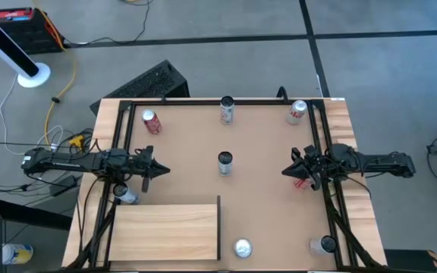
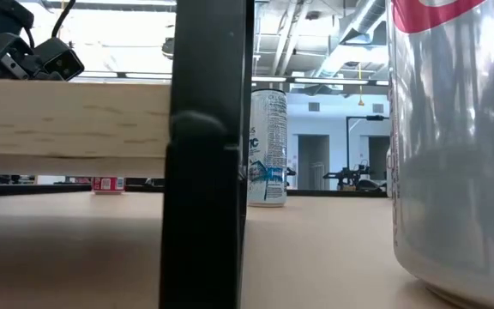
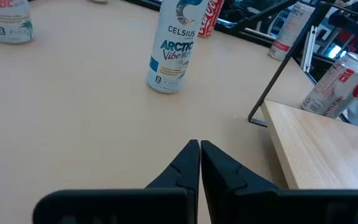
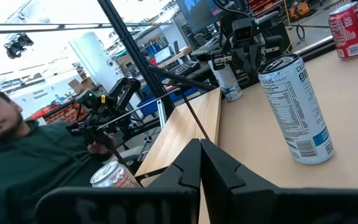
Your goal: Place canned beverage on shelf
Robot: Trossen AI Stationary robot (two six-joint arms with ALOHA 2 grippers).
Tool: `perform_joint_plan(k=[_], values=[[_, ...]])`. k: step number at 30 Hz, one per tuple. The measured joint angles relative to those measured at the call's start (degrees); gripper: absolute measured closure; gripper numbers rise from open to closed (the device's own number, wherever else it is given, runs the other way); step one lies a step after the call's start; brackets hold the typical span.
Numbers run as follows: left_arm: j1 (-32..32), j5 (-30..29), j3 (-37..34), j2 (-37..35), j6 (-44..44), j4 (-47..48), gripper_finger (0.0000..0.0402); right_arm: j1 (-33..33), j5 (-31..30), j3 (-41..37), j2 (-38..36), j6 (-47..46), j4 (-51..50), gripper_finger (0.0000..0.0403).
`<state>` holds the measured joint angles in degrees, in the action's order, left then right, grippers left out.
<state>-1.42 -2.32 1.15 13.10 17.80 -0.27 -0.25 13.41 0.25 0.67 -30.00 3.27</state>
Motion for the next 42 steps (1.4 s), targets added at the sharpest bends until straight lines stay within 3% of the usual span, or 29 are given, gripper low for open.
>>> perform_joint_plan(k=[8,19,23,27,30,32,36,42], values=[[0.0,-0.2,0.0,0.0,-0.1,-1.7,0.0402,0.0,0.0,0.0,0.0,0.0,0.0,0.0372],[0.0,-11.0,0.0,0.0,5.7,-5.6,0.0402,0.0,-3.2,0.0,0.0,0.2,1.9,0.0372],[0.0,-14.1,0.0,0.0,10.2,-8.4,0.0402,0.0,-8.9,0.0,0.0,8.3,5.6,0.0372],[0.0,-15.0,0.0,0.0,8.1,-13.6,0.0402,0.0,-14.9,0.0,0.0,11.9,6.5,0.0372],[0.0,-14.6,0.0,0.0,7.4,-16.8,0.0402,0.0,-15.8,0.0,0.2,16.6,7.6,0.0372],[0.0,-11.3,0.2,0.0,5.0,-18.1,0.0402,0.0,-14.9,0.0,0.7,20.0,9.8,0.0372],[0.0,-7.2,5.7,1.4,4.9,-11.1,0.0402,-0.5,-12.2,0.0,1.9,26.7,16.5,0.0372],[-3.1,-7.1,24.8,10.7,8.4,17.2,0.0402,-3.0,-11.8,0.1,6.7,35.2,25.3,0.0372]])
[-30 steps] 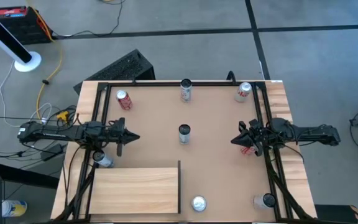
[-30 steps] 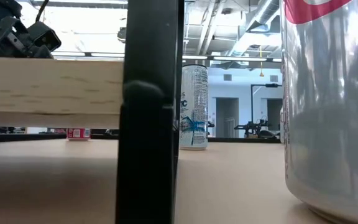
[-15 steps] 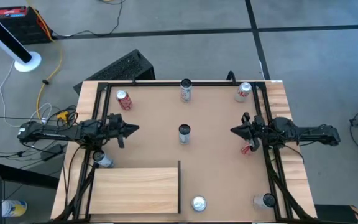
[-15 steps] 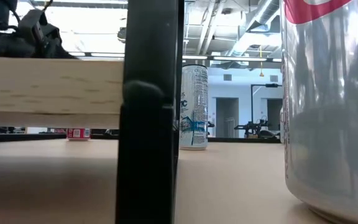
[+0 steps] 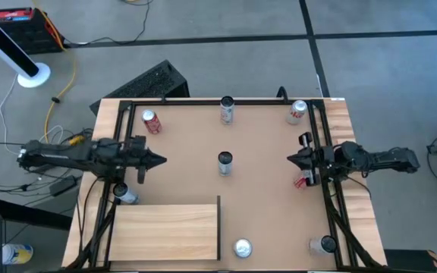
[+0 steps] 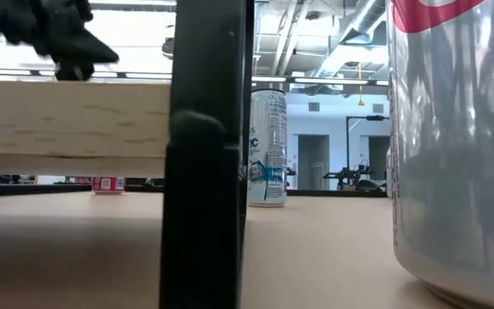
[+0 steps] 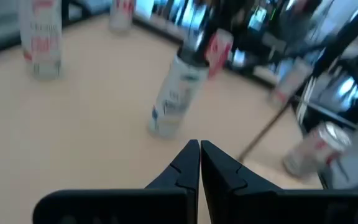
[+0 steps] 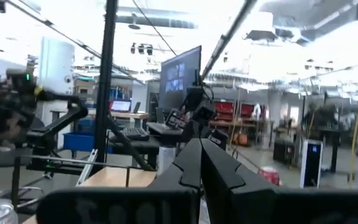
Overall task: Place canned beverage on shelf
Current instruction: Put the left white and blue soda can on the shelf
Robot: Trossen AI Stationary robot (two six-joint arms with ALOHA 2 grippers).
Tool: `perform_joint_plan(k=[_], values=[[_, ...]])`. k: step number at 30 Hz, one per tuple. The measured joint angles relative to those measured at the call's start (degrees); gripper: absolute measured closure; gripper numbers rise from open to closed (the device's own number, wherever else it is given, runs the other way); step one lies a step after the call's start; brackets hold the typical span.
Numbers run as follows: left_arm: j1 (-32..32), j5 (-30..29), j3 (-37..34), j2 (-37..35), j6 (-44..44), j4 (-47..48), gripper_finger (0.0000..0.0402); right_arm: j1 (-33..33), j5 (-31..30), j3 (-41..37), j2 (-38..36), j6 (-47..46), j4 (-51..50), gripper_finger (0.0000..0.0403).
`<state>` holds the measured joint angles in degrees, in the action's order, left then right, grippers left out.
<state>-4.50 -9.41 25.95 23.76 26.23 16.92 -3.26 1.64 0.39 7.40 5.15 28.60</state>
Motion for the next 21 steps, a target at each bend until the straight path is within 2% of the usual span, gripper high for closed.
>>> perform_joint_plan(k=[3,7,12,17,21], values=[[-3.0,-0.7,11.8,6.6,5.7,15.2,0.0402,-2.2,1.4,0.8,4.4,3.5,2.6,0.0372],[-8.5,0.1,26.1,16.4,14.6,34.1,0.0402,-6.3,2.3,1.3,12.8,10.4,13.3,0.0372],[-15.4,2.9,39.7,27.8,24.6,59.8,0.0402,-10.2,1.5,2.9,26.7,18.6,25.4,0.0372],[-21.7,3.4,46.7,34.6,22.7,66.6,0.0402,-11.0,1.2,10.0,38.2,20.6,24.9,0.0372],[-25.1,4.8,47.2,36.2,23.7,68.0,0.0402,-9.5,1.1,15.3,46.7,22.6,23.5,0.0372]])
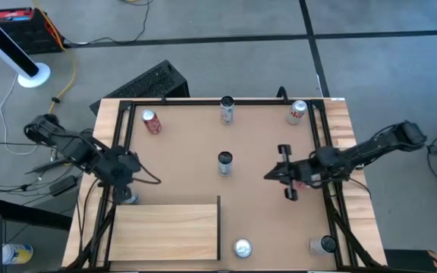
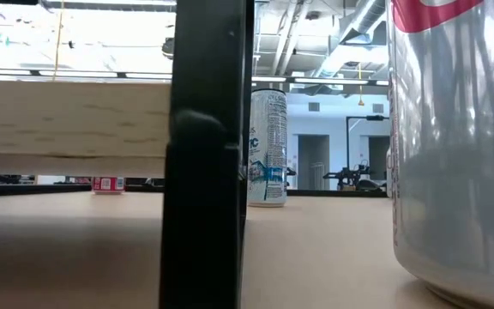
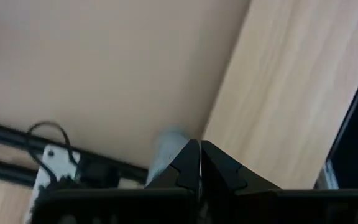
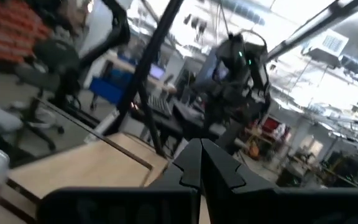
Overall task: Place canned beverage on shelf
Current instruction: Put the left white and blue soda can on the shelf
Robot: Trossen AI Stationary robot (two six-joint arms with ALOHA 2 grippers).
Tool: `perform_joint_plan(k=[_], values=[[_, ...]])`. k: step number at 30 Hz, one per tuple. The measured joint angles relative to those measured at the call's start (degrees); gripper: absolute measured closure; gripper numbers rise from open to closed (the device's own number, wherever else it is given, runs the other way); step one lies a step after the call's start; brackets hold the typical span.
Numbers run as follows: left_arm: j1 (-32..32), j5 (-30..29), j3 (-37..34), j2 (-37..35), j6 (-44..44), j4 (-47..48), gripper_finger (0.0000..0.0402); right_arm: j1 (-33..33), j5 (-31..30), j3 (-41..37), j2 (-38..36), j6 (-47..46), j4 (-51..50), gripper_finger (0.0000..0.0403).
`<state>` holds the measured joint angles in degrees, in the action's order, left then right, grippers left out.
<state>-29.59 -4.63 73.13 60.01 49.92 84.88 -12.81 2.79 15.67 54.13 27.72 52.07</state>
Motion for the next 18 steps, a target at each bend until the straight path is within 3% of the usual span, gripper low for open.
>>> perform_joint_plan(k=[10,18], values=[[-1.2,4.4,-1.2,4.9,-3.3,-0.6,0.0391,3.9,-0.1,9.1,13.5,0.8,-1.0,0.0372],[-1.2,5.2,-1.2,5.7,-2.5,0.0,0.0293,4.7,-0.1,10.1,15.4,0.8,-1.7,0.0372]])
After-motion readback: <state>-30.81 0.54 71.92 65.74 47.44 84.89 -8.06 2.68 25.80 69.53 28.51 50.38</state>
